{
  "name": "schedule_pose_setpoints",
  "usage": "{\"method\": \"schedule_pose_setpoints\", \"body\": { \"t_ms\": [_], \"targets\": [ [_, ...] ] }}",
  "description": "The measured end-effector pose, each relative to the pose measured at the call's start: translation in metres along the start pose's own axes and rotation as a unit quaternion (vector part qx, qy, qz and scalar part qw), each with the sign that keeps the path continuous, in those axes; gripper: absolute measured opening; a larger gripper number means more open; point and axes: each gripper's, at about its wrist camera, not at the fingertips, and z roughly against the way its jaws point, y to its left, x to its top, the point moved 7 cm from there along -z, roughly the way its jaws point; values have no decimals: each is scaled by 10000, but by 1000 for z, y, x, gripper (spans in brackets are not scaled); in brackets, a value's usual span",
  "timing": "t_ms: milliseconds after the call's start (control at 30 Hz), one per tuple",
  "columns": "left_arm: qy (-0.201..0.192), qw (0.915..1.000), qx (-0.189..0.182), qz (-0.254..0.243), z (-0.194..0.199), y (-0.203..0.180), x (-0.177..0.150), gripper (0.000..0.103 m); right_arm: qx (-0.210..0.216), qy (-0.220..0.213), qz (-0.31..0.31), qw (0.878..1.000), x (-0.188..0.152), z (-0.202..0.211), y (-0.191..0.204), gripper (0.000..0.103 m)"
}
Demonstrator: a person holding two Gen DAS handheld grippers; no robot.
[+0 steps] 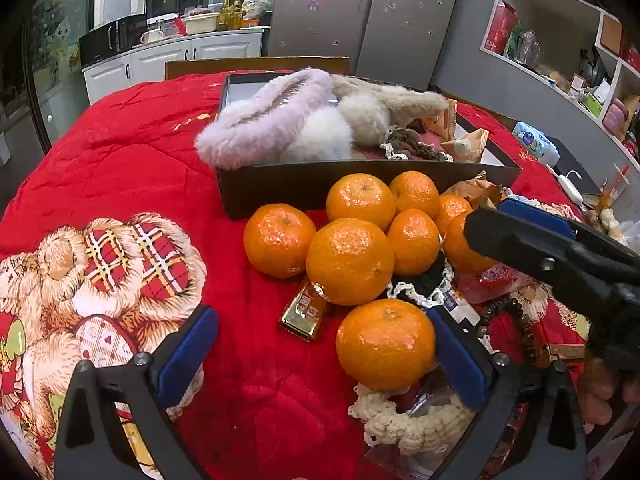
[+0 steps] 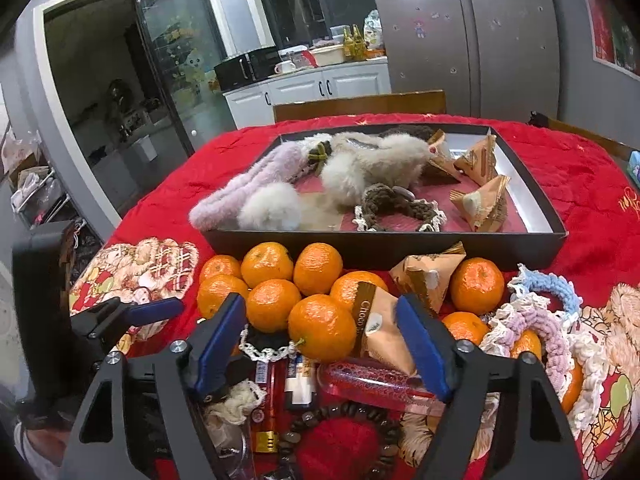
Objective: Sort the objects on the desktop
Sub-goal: 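Close the left tool on a mandarin orange while the right tool grasps another orange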
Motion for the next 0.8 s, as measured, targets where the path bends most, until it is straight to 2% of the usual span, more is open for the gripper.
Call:
{"method": "schedule_pose_setpoints", "body": {
  "t_ms": [100, 267, 433, 500, 567, 700, 800],
  "targets": [
    [1, 9999, -47, 114, 0, 2, -1, 103, 266, 35, -38, 9996, -2, 1, 7, 70],
    [87, 9999, 123, -39, -3, -2, -3, 103, 155, 95, 122, 9998, -5, -4, 10, 68],
    [102, 9998, 121, -71, -5, -3, -2, 103, 160, 117, 20, 9998, -6, -4, 4, 55],
    [92, 9998, 134, -74, -4, -3, -2, 102, 234, 164, -63, 9996, -8, -5, 2, 54],
    [68, 9998, 124, -105, -3, -4, -2, 97, 177, 171, 12, 9997, -10, -6, 2, 52],
    [14, 9998, 172, -137, 1, -5, -2, 83, -178, 167, 257, 9994, -14, -9, 5, 41],
    [-11, 9998, 168, -127, 3, -3, -3, 75, -178, 195, 114, 9996, -16, -10, 1, 36]
  ]
}}
